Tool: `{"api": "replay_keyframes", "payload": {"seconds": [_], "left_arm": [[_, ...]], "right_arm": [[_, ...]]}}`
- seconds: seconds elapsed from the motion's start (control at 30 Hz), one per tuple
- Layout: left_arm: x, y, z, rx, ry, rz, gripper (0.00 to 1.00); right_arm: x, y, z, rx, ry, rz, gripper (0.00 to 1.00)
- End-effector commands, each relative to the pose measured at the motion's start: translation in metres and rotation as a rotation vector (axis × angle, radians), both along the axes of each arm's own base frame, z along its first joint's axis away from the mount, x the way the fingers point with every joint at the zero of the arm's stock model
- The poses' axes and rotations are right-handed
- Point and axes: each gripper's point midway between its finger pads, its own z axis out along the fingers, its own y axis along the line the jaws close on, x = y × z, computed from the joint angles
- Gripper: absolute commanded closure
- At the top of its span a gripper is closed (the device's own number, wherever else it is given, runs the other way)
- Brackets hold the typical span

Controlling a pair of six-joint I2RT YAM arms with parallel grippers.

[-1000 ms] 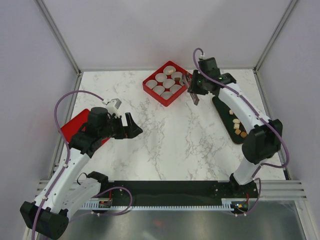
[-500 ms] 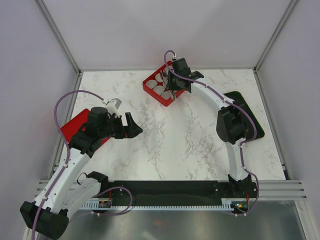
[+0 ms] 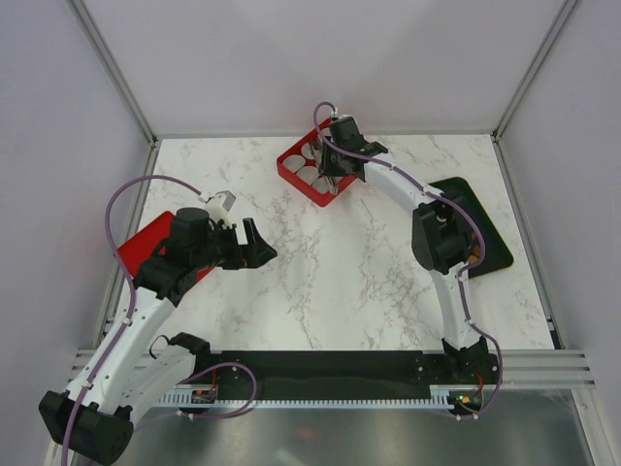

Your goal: Pack the chocolate

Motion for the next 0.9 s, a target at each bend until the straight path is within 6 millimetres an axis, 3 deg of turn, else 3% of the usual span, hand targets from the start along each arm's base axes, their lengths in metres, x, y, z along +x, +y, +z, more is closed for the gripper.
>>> {"api": "replay_keyframes", "payload": {"seconds": [0.0,0.23,0.43,0.63,0.67,0.73,0.77,0.8,0.83,0.87], "left_arm": [[0.004,0.001,0.002,0.02,-0.048,-0.019,0.0],[0.005,0.001,0.001,0.023,-0.044,-0.016,0.0],[0.006,0.002,0.0,0.026,-0.042,-0.014,0.0],[0.006,0.002,0.0,0.026,-0.042,-0.014,0.0],[0.005,0.002,0.0,0.025,-0.04,-0.015,0.0],[0.005,0.002,0.001,0.024,-0.045,-0.015,0.0],[0.005,0.002,0.002,0.023,-0.046,-0.015,0.0],[0.005,0.001,0.001,0.023,-0.044,-0.016,0.0],[0.005,0.001,0.002,0.022,-0.049,-0.016,0.0],[0.006,0.001,0.002,0.023,-0.048,-0.015,0.0]], "right_arm": [[0.019,0.008,0.024,0.032,-0.089,-0.002,0.59],[0.021,0.011,0.017,0.025,-0.09,0.017,0.53],[0.024,0.006,0.029,-0.002,-0.126,0.017,0.51],[0.019,-0.009,0.068,-0.029,-0.196,-0.001,0.54],[0.016,-0.015,0.086,-0.031,-0.227,-0.015,0.54],[0.01,-0.025,0.09,-0.052,-0.232,-0.024,0.54],[0.004,-0.032,0.109,-0.045,-0.258,-0.036,0.54],[-0.002,-0.038,0.103,-0.057,-0.24,-0.04,0.54],[-0.01,-0.044,0.122,-0.046,-0.266,-0.044,0.55],[-0.015,-0.052,0.124,-0.05,-0.264,-0.054,0.55]]}}
